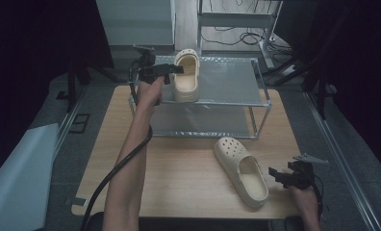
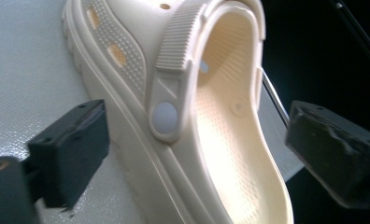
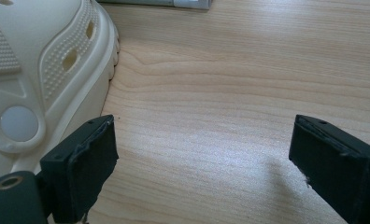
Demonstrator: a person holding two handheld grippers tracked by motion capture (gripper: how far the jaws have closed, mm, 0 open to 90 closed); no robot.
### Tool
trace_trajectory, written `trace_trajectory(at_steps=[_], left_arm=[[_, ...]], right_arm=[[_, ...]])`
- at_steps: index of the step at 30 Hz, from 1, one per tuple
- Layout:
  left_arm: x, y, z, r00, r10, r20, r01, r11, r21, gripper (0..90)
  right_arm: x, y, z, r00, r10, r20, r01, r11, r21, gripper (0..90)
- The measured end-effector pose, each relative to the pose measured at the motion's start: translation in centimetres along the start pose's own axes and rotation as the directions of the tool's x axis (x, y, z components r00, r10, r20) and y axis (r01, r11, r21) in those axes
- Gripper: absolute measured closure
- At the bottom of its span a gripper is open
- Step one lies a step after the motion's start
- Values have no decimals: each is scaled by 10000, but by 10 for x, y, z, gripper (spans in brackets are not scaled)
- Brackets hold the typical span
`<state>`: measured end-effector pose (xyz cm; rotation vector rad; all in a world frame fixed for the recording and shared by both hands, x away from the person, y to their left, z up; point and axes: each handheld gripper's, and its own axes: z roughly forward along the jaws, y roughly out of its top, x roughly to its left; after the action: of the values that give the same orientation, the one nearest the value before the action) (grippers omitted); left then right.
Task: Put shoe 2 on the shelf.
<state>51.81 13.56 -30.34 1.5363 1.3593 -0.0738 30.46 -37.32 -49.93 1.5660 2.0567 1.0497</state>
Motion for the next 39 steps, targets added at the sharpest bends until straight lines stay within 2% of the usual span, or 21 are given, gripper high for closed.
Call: trace_trajectory(at_steps=[3, 7, 15, 20, 25, 37, 39], left_arm=[[-3, -4, -3, 9993, 379, -26, -379, 9993, 21, 22], [-6, -9, -7, 9972, 737, -94, -736, 9973, 82, 29], [-10, -20, -11, 9923, 1188, 356, -1189, 9929, 19, 38], [-11, -31, -14, 9879, 1342, 777, -1335, 9909, -143, 14], [-13, -40, -18, 9833, 1549, 955, -1545, 9879, -116, 4], [-17, -60, -27, 9741, 1932, 1171, -1944, 9809, -12, 0], [-18, -63, -28, 9719, 2095, 1078, -2118, 9773, 103, 0]], right_arm=[[0, 0, 0, 10000, -30, -20, 30, 10000, 32, 73], [1, 0, 0, 10000, -4, -37, 5, 10000, 52, 73], [1, 0, 0, 10000, -20, -42, 20, 10000, 60, 75], [1, 0, 0, 10000, -50, -31, 50, 10000, 19, 74], [2, 0, 0, 10000, -78, -58, 78, 10000, -22, 69], [2, 0, 1, 9997, -225, -67, 226, 9997, 120, 40], [2, 0, 1, 9998, -187, -43, 187, 9998, 63, 40]])
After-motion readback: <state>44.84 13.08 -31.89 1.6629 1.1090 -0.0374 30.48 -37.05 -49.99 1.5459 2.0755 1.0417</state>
